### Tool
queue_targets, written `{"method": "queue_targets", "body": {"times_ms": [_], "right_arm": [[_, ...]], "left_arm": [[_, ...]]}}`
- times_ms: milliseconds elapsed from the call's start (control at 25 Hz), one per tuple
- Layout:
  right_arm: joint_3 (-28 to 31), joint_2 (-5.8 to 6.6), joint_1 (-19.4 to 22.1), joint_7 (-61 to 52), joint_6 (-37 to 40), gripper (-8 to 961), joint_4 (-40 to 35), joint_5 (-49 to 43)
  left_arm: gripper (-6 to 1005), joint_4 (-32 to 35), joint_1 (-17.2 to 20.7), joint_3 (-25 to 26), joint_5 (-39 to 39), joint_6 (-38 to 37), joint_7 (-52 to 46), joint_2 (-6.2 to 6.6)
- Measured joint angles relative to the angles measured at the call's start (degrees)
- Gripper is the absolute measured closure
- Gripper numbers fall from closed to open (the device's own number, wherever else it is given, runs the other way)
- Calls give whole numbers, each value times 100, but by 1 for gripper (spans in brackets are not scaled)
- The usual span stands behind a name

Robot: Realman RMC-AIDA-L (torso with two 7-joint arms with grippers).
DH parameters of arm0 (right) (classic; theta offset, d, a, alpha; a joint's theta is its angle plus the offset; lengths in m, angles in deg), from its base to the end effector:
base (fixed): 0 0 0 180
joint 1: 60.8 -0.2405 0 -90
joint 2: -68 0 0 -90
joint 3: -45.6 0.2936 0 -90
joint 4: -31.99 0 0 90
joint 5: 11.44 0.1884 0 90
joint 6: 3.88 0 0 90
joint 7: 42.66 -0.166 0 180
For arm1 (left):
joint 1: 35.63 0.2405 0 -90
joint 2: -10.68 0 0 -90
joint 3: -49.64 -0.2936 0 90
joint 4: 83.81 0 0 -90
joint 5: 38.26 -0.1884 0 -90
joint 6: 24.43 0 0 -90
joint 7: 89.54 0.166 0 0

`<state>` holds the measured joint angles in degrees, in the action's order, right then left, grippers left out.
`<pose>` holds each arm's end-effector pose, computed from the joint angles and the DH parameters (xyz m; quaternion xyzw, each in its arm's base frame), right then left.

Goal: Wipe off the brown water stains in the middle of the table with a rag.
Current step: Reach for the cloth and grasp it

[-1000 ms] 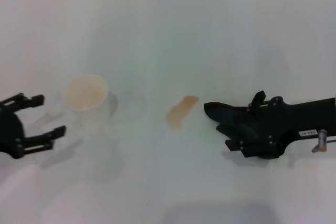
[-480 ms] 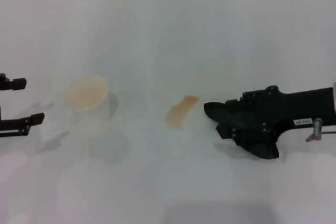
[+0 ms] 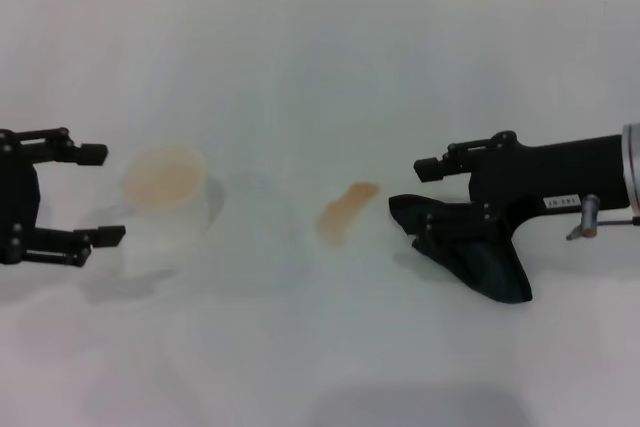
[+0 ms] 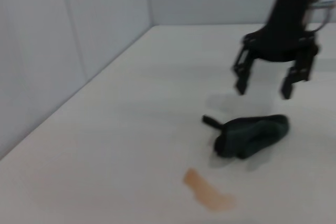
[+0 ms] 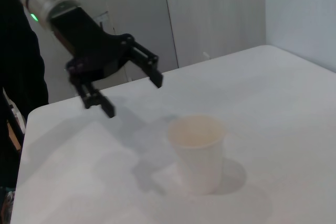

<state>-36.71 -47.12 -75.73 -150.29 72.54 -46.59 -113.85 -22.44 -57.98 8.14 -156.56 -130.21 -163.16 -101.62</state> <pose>0.2132 0.3002 -0.0329 -0.9721 0.1514 0.1393 0.1131 -0.2951 0.2993 0.0536 -0.9838 -0.0387 -0.1131 0.1334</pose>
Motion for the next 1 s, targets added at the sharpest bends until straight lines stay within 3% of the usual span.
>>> {"method": "queue_targets", "body": {"times_ms": [200,480,720,1000], "right_arm": [[53,13,-51,-83,42,367,-26,-44],[306,20,-114,-546,136,368,-35,-387],[670,22,-397,-1262,731,369,-95,-1062],[318,-9,-721,-1703,1017,370,-246,-1791]], "left_arm": [[138,525,120,0,-7,-200,-224,-154],[138,572,268,18,3,-269,-310,-201],[138,585,297,39,13,-267,-417,-217],[138,586,214,11,-14,-253,-459,-261]]}}
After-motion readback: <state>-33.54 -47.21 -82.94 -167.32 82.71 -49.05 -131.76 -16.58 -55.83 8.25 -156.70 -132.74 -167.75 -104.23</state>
